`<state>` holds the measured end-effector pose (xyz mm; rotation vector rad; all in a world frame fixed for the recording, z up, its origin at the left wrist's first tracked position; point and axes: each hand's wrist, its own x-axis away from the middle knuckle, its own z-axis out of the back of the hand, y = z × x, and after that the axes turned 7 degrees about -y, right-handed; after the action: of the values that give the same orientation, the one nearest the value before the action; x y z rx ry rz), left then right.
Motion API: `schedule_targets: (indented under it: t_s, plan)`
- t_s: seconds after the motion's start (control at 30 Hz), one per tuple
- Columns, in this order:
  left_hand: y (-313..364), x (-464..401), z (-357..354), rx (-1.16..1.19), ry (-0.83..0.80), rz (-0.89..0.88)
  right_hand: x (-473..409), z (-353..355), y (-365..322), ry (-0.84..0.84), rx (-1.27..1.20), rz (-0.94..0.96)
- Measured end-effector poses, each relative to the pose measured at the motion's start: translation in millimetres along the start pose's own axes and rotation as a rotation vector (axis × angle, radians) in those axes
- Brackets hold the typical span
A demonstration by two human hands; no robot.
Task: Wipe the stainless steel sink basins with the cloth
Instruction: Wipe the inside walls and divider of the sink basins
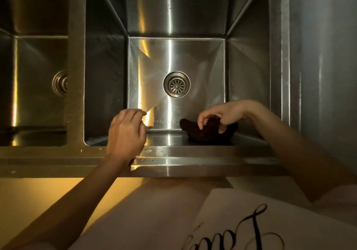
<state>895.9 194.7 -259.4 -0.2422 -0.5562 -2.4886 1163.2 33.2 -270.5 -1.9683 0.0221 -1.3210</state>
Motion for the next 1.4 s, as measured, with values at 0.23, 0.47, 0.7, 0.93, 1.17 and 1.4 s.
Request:
schedule_targets:
  t_s: [0.23,0.47,0.7,0.93,1.17,1.4]
  plan:
    - [-1,0,-2,-0.015,0.006,-0.008,54,-12,-18,0.02,0.051,0.022]
    - [1,1,-1,-0.006,0.014,-0.013,-33,7,3,-0.044,0.18,-0.129]
    - [1,-1,0,0.016,0.02,-0.014,-92,26,49,-0.058,0.309,-0.278]
    - [-1,0,0,0.012,0.017,-0.005,-101,35,69,-0.082,0.361,-0.326]
    - [1,0,1,0.007,0.011,-0.012,-58,32,41,-0.152,0.256,-0.349]
    - [1,1,0,0.021,0.011,0.002,22,11,4,-0.047,0.169,-0.247]
